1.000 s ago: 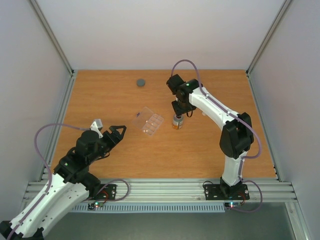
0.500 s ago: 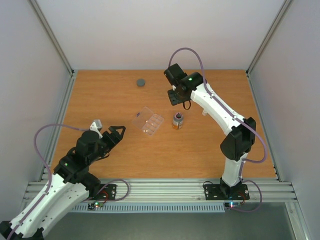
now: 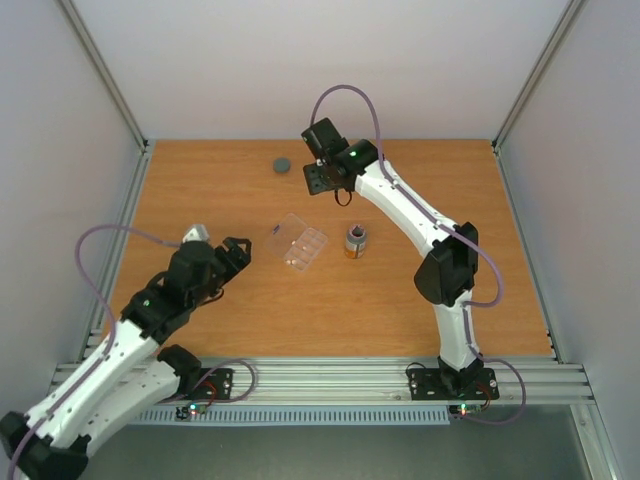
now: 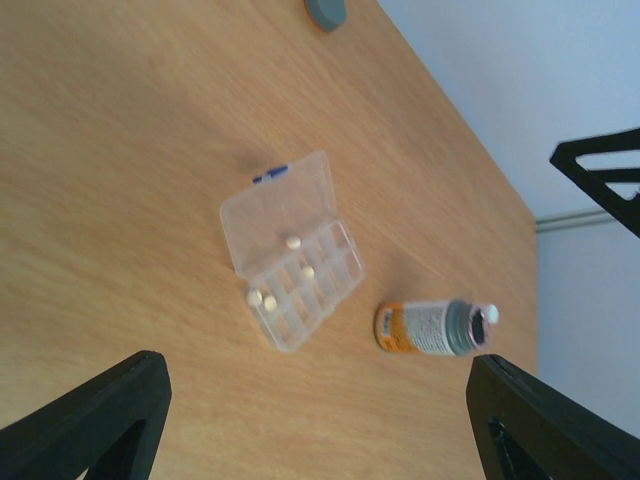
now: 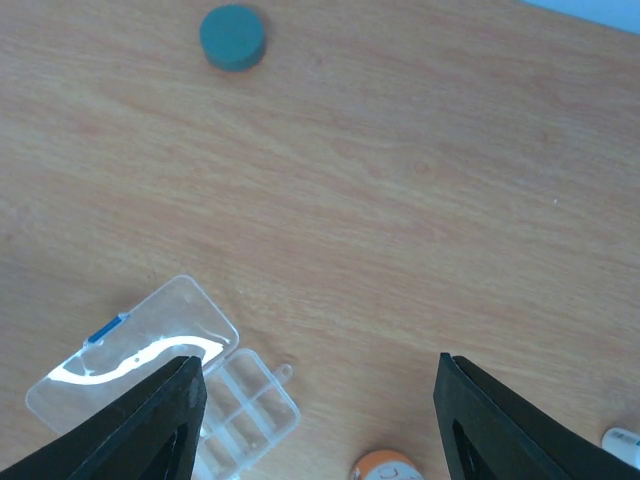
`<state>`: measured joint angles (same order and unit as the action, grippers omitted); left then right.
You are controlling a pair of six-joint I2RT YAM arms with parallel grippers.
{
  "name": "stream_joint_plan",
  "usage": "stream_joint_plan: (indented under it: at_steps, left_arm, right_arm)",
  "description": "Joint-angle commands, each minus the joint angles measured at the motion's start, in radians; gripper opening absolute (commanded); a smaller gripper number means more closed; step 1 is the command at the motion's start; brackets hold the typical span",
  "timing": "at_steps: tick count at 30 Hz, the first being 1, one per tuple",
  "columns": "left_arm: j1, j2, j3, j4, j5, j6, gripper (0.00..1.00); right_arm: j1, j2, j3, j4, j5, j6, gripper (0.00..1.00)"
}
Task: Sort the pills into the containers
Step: Pick up the lid of the pill bottle at the center of the board.
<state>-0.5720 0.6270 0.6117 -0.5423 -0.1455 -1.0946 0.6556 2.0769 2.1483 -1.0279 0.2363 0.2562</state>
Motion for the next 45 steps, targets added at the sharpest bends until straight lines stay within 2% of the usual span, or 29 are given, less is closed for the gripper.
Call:
stream_joint_plan:
  at_steps: [1, 6, 10, 14, 20, 26, 33, 42, 45]
  left_arm:
    - [0.01, 0.205, 0.125, 0.093, -0.105, 0.136, 0.83]
    - [0.064, 0.518, 0.301, 0.187, -0.103, 0.265, 0.83]
    - [0.141, 0.757, 0.448, 0.254, -0.039, 0.339, 0.84]
    - [0.156, 1.001, 0.651, 0.262, -0.056, 0.471, 0.89]
    - [0.166, 1.296, 0.934, 0.237, -0.087, 0.708, 0.96]
    - [0.225, 1.481, 1.074, 0.255, -0.088, 0.785, 0.98]
    - [0.291, 1.643, 1.223, 0.266, 0.036, 0.818, 0.99]
    - [0.3, 1.762, 1.362, 0.288, 0.167, 0.833, 0.99]
    - [0.298, 1.781, 1.386, 0.286, 0.172, 0.846, 0.99]
  right_arm:
    - [0.004, -0.073, -0.052, 0.111, 0.051, 0.035, 0.66]
    - [0.0, -0.205, -0.233, 0.216, 0.065, 0.051, 0.71]
    - [-0.023, -0.333, -0.427, 0.338, -0.007, 0.1, 0.75]
    - [-0.05, -0.488, -0.608, 0.437, -0.07, 0.124, 0.83]
    - [-0.058, -0.599, -0.711, 0.477, -0.169, 0.126, 0.83]
    - [-0.059, -0.624, -0.725, 0.494, -0.143, 0.106, 0.83]
    - [-0.06, -0.628, -0.728, 0.517, -0.152, 0.115, 0.83]
    - [-0.06, -0.629, -0.763, 0.551, -0.167, 0.12, 0.83]
    - [-0.059, -0.624, -0.773, 0.559, -0.172, 0.118, 0.83]
